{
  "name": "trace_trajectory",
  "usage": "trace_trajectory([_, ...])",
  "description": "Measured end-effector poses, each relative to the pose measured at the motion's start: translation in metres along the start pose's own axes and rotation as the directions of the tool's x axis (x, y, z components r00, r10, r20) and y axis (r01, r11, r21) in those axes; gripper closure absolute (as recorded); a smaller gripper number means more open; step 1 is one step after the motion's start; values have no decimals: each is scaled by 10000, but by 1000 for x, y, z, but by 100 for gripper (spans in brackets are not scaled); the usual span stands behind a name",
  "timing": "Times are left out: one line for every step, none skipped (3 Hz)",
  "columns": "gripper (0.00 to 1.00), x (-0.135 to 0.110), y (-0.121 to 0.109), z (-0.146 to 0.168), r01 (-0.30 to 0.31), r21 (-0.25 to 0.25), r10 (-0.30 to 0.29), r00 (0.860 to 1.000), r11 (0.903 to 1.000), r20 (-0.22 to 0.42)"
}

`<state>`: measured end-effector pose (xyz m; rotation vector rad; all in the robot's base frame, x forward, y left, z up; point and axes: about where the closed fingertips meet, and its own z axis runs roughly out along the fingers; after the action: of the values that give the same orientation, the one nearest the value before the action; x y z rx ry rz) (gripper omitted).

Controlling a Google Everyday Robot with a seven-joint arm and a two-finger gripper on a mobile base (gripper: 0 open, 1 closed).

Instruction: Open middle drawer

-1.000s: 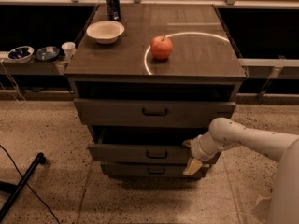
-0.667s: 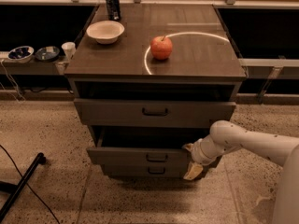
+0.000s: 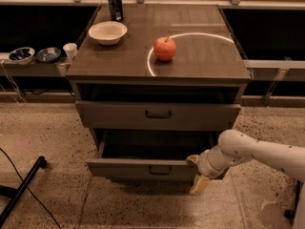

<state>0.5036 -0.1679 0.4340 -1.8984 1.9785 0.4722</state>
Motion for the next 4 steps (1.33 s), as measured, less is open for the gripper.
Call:
trace_trajectory([25,-5,18,-6,100,-198,-94,9996,9998,277])
trace_trajectory([24,-8,34,-12,231,-373,-217,9991,9990,360])
trace_trajectory([25,-13,51,-19,425,-512,-407,9985,9978,356])
trace_trajectory([25,-21,70,-27,660,-650,-634,9971,9957,415])
